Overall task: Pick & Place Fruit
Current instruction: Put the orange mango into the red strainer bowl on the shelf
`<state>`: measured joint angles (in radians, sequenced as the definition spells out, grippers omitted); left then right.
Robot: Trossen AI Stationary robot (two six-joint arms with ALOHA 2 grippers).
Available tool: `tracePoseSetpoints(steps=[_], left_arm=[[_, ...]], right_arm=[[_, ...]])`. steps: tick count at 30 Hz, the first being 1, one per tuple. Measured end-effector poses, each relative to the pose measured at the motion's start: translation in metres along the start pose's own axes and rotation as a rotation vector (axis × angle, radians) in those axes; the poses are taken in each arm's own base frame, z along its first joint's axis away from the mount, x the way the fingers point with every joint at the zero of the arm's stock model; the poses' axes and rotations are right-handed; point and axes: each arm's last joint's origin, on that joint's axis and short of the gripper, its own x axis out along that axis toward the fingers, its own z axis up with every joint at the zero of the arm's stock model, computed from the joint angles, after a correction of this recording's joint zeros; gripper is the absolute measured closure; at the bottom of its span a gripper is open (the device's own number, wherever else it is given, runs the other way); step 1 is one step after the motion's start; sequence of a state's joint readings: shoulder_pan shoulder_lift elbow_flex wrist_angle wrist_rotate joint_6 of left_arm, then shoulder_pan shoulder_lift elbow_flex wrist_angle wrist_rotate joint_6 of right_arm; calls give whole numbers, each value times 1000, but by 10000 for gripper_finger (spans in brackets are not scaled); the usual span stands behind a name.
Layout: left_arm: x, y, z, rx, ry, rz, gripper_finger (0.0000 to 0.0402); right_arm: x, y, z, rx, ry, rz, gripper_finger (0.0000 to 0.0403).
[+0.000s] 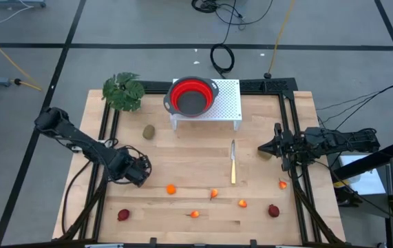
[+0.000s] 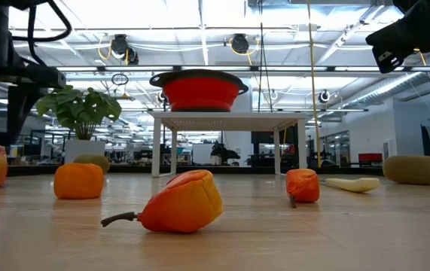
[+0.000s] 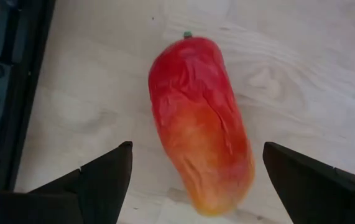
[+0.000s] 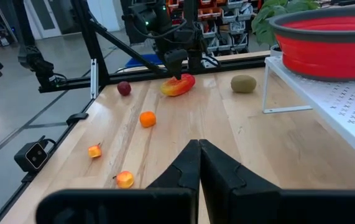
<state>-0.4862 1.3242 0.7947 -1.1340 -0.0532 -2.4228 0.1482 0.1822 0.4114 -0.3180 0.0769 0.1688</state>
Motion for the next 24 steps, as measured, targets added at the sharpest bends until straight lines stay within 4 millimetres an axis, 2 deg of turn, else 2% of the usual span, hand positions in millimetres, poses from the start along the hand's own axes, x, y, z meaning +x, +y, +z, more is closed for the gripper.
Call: tracePoseSetpoints(steps=[9,18,24], left_arm=[[14,0,2,-11,15,-9,45],[39,-2,1,-28,95,-79,46],[42,-1,2,-28,91,-76,46]], right_arm=[[0,0,0,1,0,0,403],[0,0,0,2,-1,0,403],[0,0,0,2,-4,0,403]])
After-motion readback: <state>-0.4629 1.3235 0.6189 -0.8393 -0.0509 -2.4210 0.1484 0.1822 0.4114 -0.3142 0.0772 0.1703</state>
